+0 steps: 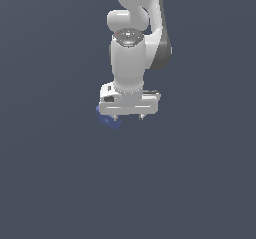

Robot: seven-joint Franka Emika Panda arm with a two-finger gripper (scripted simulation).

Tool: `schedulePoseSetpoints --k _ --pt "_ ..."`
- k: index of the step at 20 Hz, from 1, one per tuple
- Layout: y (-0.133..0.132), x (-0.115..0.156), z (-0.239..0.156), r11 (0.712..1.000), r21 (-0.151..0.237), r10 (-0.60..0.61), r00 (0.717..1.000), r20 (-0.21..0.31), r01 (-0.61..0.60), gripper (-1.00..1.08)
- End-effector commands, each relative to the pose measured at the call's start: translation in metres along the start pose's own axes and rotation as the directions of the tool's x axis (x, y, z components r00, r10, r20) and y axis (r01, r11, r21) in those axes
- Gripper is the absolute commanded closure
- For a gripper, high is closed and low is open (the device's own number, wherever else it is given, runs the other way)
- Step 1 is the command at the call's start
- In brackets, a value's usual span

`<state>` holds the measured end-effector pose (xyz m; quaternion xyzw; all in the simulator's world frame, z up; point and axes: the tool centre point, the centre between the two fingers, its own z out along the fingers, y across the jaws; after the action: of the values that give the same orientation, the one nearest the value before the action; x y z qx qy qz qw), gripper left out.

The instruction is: Pick up the object and move it to a goal position.

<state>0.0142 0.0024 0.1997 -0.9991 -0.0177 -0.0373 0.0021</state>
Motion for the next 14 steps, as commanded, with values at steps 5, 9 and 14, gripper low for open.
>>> schedulePoseSetpoints --k 5,9,14 --pt "0.004 0.001 -0.004 1.000 -0.002 0.004 1.000 -0.005 -0.004 -0.92" --pt "0.014 0.004 -0.014 1.000 -0.008 0.016 1.000 -0.015 -0.016 -0.92" --pt "0.016 0.004 -0.016 1.000 -0.009 0.020 1.000 -0.017 -0.021 -0.92"
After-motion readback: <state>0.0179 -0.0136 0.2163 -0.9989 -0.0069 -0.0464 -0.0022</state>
